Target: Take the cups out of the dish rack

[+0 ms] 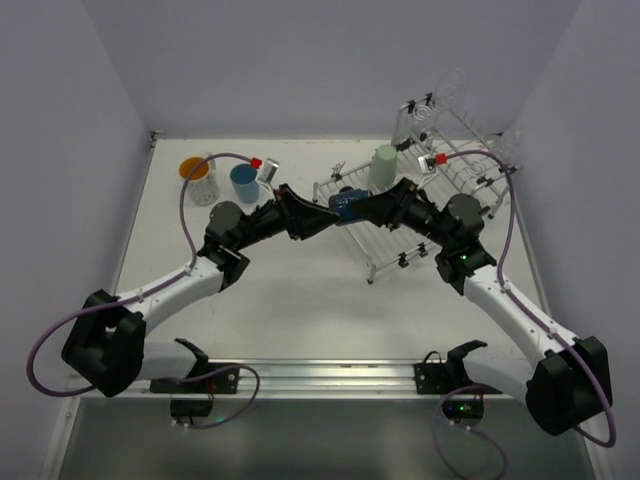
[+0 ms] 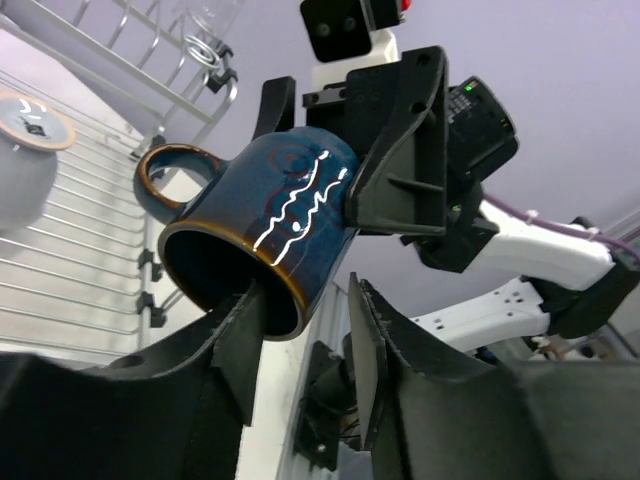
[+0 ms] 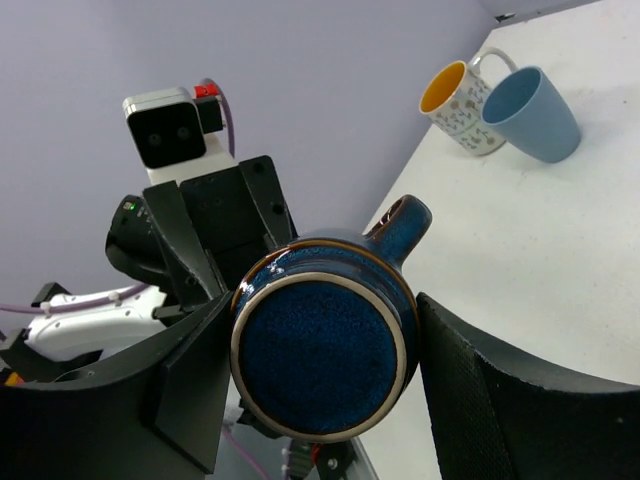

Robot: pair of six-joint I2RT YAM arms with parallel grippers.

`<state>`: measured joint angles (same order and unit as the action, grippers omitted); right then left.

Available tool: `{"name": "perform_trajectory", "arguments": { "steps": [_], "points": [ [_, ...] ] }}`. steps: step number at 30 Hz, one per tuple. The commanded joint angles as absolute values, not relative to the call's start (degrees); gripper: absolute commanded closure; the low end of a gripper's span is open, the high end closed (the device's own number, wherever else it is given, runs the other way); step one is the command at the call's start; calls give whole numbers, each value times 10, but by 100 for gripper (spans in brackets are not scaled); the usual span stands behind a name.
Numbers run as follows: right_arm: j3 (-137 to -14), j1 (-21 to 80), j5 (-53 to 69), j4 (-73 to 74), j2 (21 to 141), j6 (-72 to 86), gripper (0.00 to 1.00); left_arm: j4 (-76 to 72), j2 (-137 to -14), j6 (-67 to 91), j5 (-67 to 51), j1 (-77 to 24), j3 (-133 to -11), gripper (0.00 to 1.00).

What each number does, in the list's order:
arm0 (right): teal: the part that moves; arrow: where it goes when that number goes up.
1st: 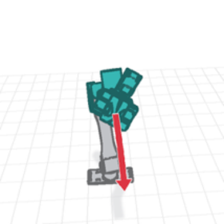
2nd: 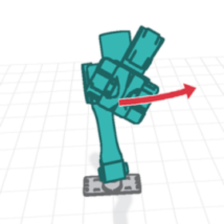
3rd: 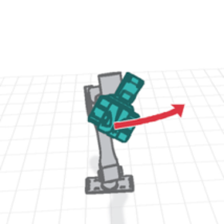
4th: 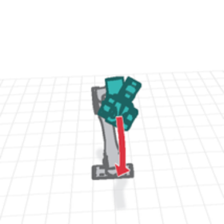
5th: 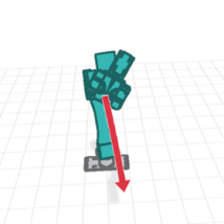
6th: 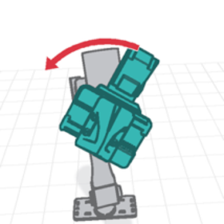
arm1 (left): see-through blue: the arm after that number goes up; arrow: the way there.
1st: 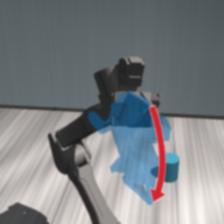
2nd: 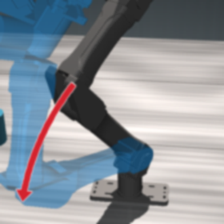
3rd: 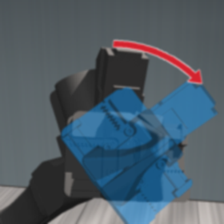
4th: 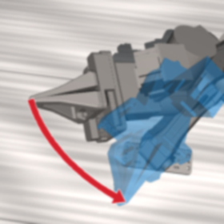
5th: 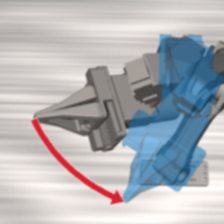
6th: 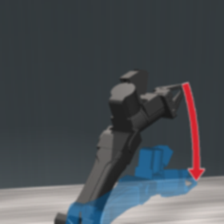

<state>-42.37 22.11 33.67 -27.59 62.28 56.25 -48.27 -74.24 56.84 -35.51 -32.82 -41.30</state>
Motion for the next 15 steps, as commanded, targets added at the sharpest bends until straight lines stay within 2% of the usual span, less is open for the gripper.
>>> {"name": "perform_trajectory", "arguments": {
  "steps": [1, 2, 3, 5, 6, 8, 9, 11, 12, 13, 14, 15],
  "points": [
    [-423, 221, 368, -370, 635, 605, 73, -540, -748, 577, -361, -333, -430, 61],
    [-421, 222, 373, -379, 640, 613, 73, -544, -754, 583, -363, -333, -431, 65],
    [-418, 221, 375, -396, 645, 619, 73, -548, -757, 585, -366, -333, -431, 76],
    [-413, 221, 381, -408, 659, 634, 73, -556, -764, 591, -367, -333, -431, 86],
    [-413, 221, 381, -410, 664, 635, 73, -557, -765, 590, -369, -333, -431, 100],
    [-416, 221, 387, -402, 672, 635, 68, -541, -755, 575, -360, -331, -428, 100],
    [-416, 222, 388, -397, 674, 634, 51, -526, -747, 562, -348, -330, -432, 100],
    [-416, 221, 388, -388, 671, 621, 31, -408, -712, 484, -321, -328, -449, 100],
    [-417, 221, 388, -367, 665, 612, 14, -351, -695, 448, -266, -328, -474, 100],
    [-424, 221, 386, -352, 662, 593, 5, -233, -665, 410, -233, -328, -489, 100],
    [-426, 221, 381, -337, 657, 581, 1, -175, -652, 350, -196, -328, -504, 100],
    [-430, 221, 363, -304, 645, 570, 1, -121, -642, 323, -116, -328, -539, 100]
  ]
}}
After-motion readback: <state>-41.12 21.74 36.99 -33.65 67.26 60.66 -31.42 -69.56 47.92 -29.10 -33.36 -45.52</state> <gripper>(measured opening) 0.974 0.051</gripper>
